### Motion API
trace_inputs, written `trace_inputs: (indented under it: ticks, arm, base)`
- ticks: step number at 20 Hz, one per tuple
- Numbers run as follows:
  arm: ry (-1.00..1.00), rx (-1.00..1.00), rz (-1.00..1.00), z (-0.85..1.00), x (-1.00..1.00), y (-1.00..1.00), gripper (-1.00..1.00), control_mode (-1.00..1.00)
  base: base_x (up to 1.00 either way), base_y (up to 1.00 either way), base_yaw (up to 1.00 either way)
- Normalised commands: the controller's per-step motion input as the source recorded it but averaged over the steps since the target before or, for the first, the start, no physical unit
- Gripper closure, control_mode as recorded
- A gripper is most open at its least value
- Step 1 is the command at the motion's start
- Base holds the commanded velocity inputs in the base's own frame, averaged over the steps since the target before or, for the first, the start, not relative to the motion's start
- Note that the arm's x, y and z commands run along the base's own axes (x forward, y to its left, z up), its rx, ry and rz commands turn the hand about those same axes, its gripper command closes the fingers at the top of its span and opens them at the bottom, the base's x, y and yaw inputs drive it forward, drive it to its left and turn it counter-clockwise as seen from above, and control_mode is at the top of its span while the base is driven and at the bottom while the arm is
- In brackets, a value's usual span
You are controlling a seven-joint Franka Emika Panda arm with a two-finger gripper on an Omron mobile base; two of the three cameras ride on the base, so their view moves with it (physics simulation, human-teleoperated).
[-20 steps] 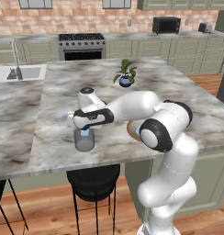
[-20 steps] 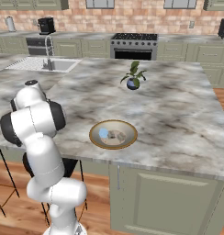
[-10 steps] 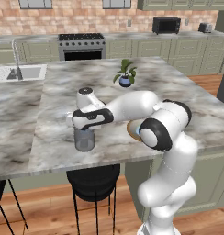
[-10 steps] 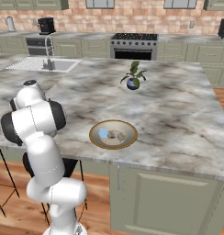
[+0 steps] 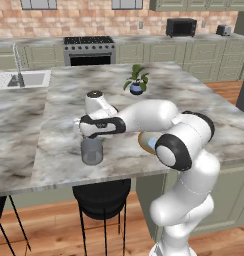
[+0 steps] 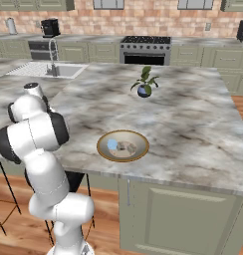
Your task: There are four ice cubes in the ice bowl. Place two ice cubes in each glass of water.
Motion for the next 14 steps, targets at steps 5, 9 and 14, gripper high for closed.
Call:
trace_inputs:
  ticks: [5,9,14]
  arm:
    - [0.00,0.00,0.00,0.29,-0.37,-0.48,-1.00,-1.00]
    - [0.00,0.00,0.00,0.08,-0.45,-0.86,-1.00,-1.00]
    - [0.00,0.00,0.00,0.01,-0.48,-1.00,-1.00,-1.00]
  base:
    - [0.00,0.00,0.00]
    - [0.00,0.00,0.00]
    - [0.00,0.00,0.00]
